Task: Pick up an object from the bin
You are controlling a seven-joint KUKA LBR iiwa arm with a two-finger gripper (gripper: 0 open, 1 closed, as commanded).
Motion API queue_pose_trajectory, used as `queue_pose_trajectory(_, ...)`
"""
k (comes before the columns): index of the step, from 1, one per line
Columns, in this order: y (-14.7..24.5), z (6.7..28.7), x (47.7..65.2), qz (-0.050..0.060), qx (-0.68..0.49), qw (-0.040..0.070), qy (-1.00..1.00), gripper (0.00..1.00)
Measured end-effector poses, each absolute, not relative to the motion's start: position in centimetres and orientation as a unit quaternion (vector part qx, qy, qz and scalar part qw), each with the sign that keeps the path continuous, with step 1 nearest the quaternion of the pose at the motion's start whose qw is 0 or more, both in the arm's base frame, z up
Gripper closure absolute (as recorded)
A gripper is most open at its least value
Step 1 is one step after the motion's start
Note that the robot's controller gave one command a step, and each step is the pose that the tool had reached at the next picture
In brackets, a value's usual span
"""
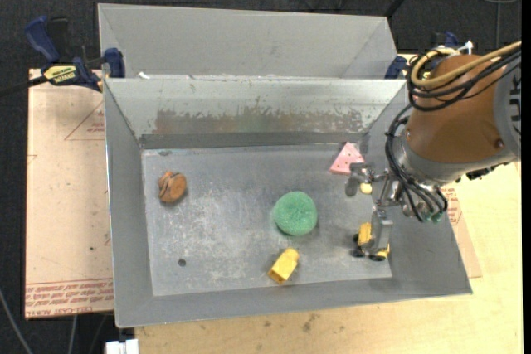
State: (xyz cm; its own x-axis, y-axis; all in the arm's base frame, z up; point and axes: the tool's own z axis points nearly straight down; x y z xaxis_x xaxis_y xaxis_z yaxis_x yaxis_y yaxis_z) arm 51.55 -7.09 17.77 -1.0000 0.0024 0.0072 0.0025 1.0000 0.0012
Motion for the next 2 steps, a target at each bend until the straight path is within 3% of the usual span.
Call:
queue_pose_trajectory(1,-7.1,18.2,51.7,0.0,0.0,0.0,-1.0,0.0)
queue_pose_trajectory(2,-3.6,16.1,51.7,0.001,0.022,-0.002,-1.0,0.0)
